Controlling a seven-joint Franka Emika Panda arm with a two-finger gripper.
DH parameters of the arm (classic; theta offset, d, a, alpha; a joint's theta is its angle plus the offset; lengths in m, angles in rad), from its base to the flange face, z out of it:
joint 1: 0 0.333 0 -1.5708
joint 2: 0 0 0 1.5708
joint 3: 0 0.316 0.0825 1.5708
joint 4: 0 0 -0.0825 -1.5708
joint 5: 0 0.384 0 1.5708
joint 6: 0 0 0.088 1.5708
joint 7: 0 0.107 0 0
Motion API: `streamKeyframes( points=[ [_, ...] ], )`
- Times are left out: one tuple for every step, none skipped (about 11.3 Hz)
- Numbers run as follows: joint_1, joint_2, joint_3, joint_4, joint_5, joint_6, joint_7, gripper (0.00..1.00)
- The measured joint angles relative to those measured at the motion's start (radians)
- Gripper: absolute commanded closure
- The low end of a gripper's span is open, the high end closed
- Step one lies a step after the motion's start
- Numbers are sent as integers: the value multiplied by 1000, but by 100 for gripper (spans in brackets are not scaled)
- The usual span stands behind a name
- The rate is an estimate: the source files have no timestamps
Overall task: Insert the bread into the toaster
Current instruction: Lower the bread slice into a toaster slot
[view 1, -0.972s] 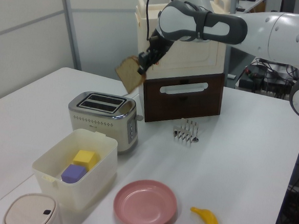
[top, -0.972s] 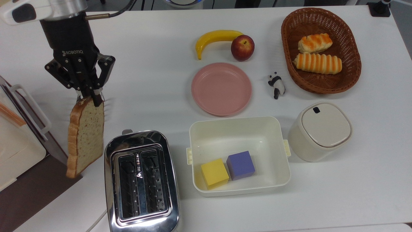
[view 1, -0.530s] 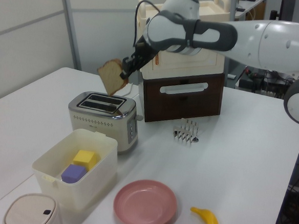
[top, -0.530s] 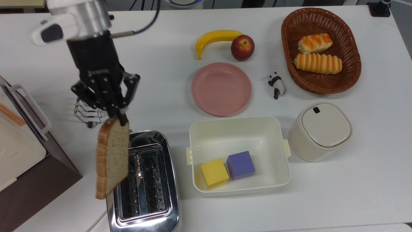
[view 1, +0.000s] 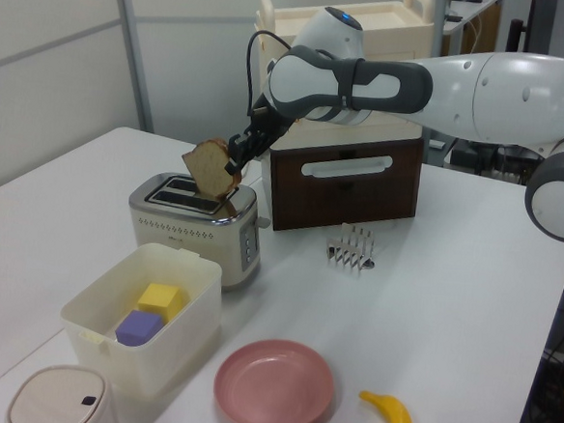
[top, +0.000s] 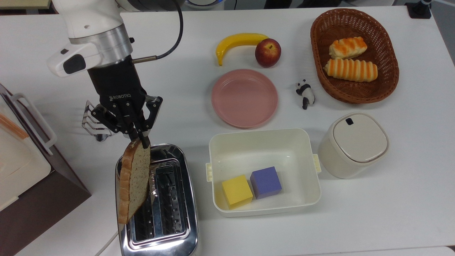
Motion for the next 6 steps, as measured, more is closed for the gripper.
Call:
streamKeyframes(
  points=[
    [0,0,0,-8,0,0,0,60],
    [-1,0,0,-10,0,0,0,42],
    [-1,-1,0,-10,0,0,-1,40],
    [-2,-1,0,-10,0,0,-1,40],
    [-4,-1,0,-11,0,0,-1,40],
    [-6,-1,0,-10,0,0,-2,39]
  ],
)
